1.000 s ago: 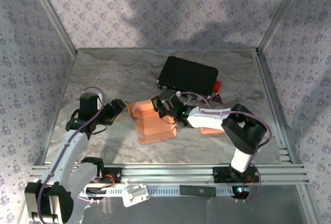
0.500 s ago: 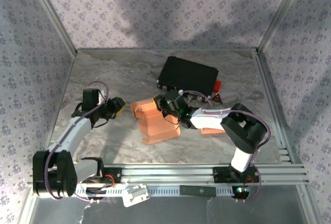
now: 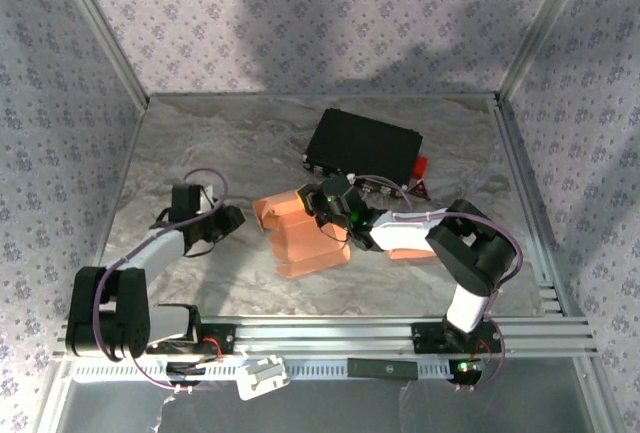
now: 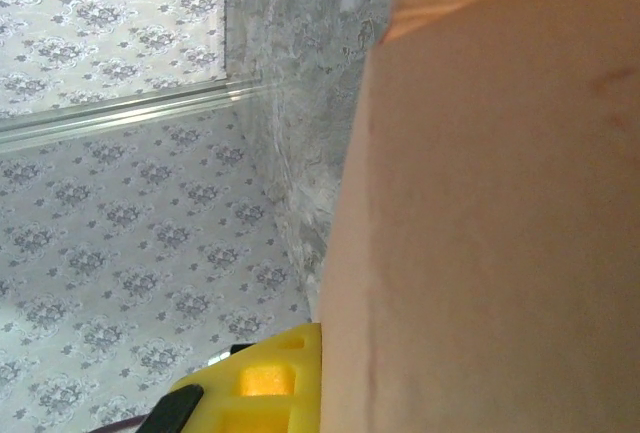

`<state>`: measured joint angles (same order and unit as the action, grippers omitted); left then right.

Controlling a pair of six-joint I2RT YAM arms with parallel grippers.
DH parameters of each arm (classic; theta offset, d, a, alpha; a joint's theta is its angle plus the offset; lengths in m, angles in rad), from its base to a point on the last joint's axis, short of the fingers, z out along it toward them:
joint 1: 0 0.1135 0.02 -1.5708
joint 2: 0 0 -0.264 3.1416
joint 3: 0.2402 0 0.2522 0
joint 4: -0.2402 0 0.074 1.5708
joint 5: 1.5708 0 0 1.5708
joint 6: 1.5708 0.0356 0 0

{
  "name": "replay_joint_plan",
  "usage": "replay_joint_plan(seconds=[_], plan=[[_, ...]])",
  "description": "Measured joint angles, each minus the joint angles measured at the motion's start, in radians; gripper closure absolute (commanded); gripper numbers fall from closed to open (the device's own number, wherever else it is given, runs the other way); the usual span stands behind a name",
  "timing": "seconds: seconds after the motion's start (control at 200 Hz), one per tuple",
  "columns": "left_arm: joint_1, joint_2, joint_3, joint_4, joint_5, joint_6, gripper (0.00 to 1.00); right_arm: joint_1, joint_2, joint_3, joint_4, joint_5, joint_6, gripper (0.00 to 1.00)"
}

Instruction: Fold the paper box

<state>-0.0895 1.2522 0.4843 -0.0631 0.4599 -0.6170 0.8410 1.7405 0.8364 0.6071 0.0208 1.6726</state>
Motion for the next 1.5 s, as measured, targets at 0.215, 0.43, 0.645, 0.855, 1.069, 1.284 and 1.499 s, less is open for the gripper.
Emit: replay_joint_plan(seconds=[0.215,0.43,0.645,0.855,1.069,1.284,1.499], plan=[[-0.071,0.043,-0.001,0.079,-0.044,0.085,0.72,-0.009,0.003,0.000,0.007,-0.019,-0.021,1.00],[-0.108,0.053,-0.017,0.151,-0.065,0.136,0.71,-0.023,0.054,-0.018,0.132,-0.030,-0.053,1.00],[-0.142,0.051,-0.029,0.175,-0.090,0.164,0.69,-0.034,0.074,-0.040,0.217,-0.045,-0.093,1.00],[-0.194,0.012,-0.042,0.181,-0.129,0.176,0.67,-0.049,0.093,-0.041,0.253,-0.069,-0.121,1.00],[-0.227,-0.002,-0.049,0.195,-0.154,0.196,0.64,-0.061,0.102,-0.048,0.283,-0.087,-0.122,1.00],[-0.245,0.010,-0.049,0.217,-0.158,0.224,0.65,-0.074,0.102,-0.048,0.284,-0.114,-0.122,1.00],[-0.300,0.014,-0.057,0.285,-0.157,0.274,0.65,-0.093,0.102,-0.048,0.286,-0.152,-0.121,1.00]])
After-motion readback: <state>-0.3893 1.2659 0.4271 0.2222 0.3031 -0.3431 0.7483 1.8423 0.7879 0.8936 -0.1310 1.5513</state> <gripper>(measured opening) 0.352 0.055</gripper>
